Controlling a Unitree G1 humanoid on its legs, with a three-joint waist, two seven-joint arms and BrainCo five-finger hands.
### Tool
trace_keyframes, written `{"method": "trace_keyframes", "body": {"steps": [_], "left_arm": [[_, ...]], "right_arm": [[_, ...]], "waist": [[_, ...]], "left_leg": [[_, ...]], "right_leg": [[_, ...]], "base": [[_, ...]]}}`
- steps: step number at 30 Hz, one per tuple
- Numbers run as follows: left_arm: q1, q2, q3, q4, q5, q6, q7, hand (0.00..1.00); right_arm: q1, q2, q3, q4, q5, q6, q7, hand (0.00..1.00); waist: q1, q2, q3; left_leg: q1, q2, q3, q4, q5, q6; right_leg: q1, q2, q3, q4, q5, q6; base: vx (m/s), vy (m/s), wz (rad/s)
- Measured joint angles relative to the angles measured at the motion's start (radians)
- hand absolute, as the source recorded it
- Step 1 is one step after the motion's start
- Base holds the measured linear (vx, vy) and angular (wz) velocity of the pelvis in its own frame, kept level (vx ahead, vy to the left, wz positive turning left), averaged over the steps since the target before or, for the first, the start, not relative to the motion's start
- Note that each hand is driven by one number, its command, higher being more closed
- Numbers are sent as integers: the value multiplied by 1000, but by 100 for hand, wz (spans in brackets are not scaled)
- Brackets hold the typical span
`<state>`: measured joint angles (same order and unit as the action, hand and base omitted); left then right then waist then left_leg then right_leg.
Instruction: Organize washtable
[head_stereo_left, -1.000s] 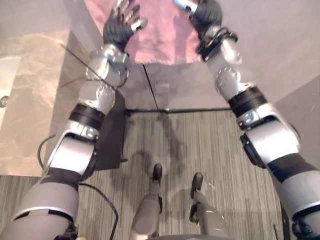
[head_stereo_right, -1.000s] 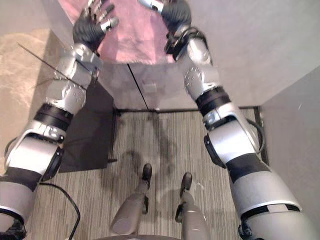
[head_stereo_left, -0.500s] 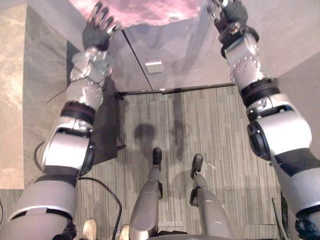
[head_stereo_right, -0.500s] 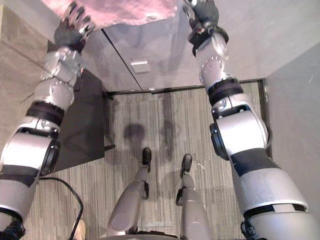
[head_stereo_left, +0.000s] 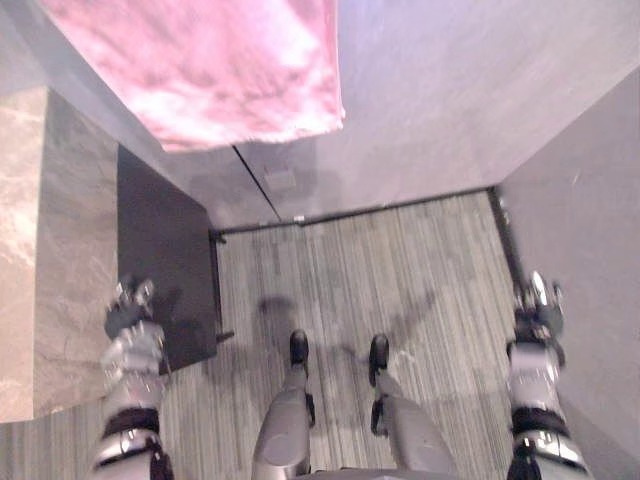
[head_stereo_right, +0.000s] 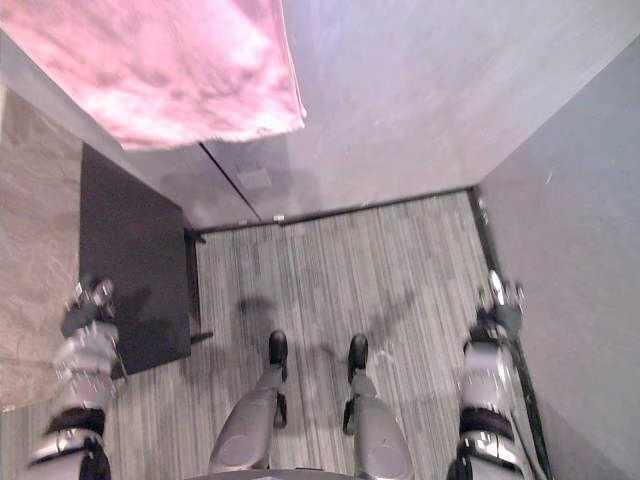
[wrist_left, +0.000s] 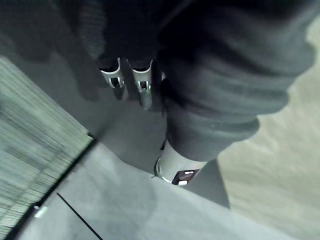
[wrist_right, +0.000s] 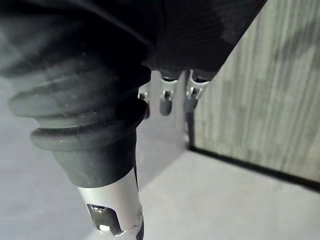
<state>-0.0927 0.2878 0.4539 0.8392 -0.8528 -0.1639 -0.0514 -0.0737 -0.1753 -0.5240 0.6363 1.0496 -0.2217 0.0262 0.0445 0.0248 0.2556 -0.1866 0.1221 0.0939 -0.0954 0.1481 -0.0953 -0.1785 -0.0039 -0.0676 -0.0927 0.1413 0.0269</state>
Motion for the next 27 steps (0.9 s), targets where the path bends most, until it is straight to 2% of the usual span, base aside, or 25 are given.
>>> {"method": "trace_keyframes", "body": {"steps": [2, 4, 6, 8, 11, 12, 14, 16, 17, 18, 19, 20, 21, 22, 23, 24, 25, 27], "left_arm": [[110, -80, 31, 73, 52, 8, 1, 0], [167, -129, 30, 133, 112, 18, 0, 0], [213, -192, 27, 199, 181, 36, -6, 0], [249, -251, 18, 245, 250, 46, -9, 0], [286, -323, 29, 291, 361, 67, -9, 0], [294, -315, 25, 293, 455, 69, 0, 0], [293, -309, 15, 292, 544, 73, 3, 0], [291, -298, 16, 277, 649, 73, 10, 0], [291, -287, 16, 267, 701, 74, 10, 0], [291, -284, 16, 267, 716, 76, 10, 0], [294, -285, 16, 264, 721, 79, 12, 0], [298, -277, 7, 258, 722, 80, 11, 0], [298, -269, -2, 253, 721, 80, 10, 0], [300, -252, -17, 247, 715, 79, 9, 0], [299, -230, -45, 239, 708, 82, 10, 0], [297, -224, -61, 238, 706, 84, 10, 0], [285, -223, -88, 242, 683, 93, 12, 0], [267, -220, -155, 253, 635, 102, 15, 0]], "right_arm": [[92, 26, -112, 122, -23, -8, -3, 0], [141, 39, -176, 253, -71, -6, -12, 0], [179, 60, -199, 396, -153, 19, -35, 0], [211, 95, -210, 466, -254, 57, -48, 0], [262, 154, -243, 525, -423, 114, -53, 0], [280, 178, -283, 528, -505, 136, -60, 0], [291, 185, -302, 528, -573, 159, -71, 0], [307, 201, -292, 525, -658, 176, -76, 0], [317, 214, -262, 524, -702, 190, -85, 0], [318, 218, -238, 523, -711, 192, -87, 0], [313, 220, -203, 517, -728, 196, -87, 0], [298, 210, -157, 517, -754, 195, -78, 0], [298, 205, -131, 518, -768, 196, -76, 0], [294, 203, -104, 518, -792, 194, -73, 0], [272, 196, -73, 524, -819, 190, -71, 0], [255, 194, -53, 526, -828, 188, -71, 0], [205, 176, -15, 524, -845, 183, -71, 0], [136, 153, 36, 521, -863, 171, -84, 0]], "waist": [[-5, -8, -89], [-4, -7, -139], [-6, -1, -162], [-7, 8, -177], [-22, 6, -178], [-33, 5, -177], [-33, 3, -176], [-32, -12, -175], [-32, -30, -174], [-30, -35, -174], [-27, -21, -171], [-33, -25, -174], [-31, -36, -173], [-27, -57, -173], [-15, -84, -175], [1, -90, -176], [23, -86, -176], [28, -44, -151]], "left_leg": [[66, -5, 5, -1, -32, 5], [101, -9, 11, -3, -48, 6], [144, -12, 28, -5, -63, 10], [175, -14, 56, -5, -74, 11], [234, -16, 117, -5, -93, 15], [253, -16, 143, -6, -97, 18], [259, -17, 166, -6, -103, 18], [275, -21, 179, -6, -107, 22], [283, -32, 167, -7, -108, 24], [285, -34, 160, -7, -108, 25], [279, -24, 151, -7, -107, 34], [270, -20, 118, -7, -95, 46], [270, -22, 103, -7, -92, 45], [265, -27, 84, -7, -86, 41], [248, -39, 66, -6, -75, 25], [235, -38, 62, -2, -71, 19], [194, -24, 45, 17, -60, 6], [134, 14, 9, 65, -45, -9]], "right_leg": [[64, -2, -1, 4, -31, 6], [96, -9, 1, 7, -48, 10], [123, -15, 17, 22, -62, 13], [130, -15, 46, 40, -72, 19], [148, -15, 100, 63, -78, 25], [143, -16, 122, 91, -88, 29], [126, -15, 140, 132, -105, 32], [89, -25, 141, 235, -159, 42], [76, -43, 121, 288, -196, 57], [78, -49, 111, 293, -203, 67], [78, -51, 93, 315, -223, 72], [37, -62, 75, 542, -281, 54], [47, -72, 67, 600, -303, 63], [84, -85, 67, 605, -330, 71], [116, -89, 76, 523, -357, 71], [129, -84, 81, 469, -363, 65], [146, -61, 78, 376, -345, 37], [179, -25, 36, 265, -280, 30]], "base": [[110, 20, 4], [91, 25, 0], [70, 37, -17], [37, 34, -47], [1, 39, -59], [-36, 53, -61], [-59, 40, -40], [-64, 24, -8], [-50, 15, 25], [-27, 7, 32], [-18, -12, 56], [-13, -31, 71], [-5, -68, 101], [-3, -121, 94], [-7, -134, 71], [-25, -127, 30], [-28, -77, 12], [-82, -54, 37]]}}
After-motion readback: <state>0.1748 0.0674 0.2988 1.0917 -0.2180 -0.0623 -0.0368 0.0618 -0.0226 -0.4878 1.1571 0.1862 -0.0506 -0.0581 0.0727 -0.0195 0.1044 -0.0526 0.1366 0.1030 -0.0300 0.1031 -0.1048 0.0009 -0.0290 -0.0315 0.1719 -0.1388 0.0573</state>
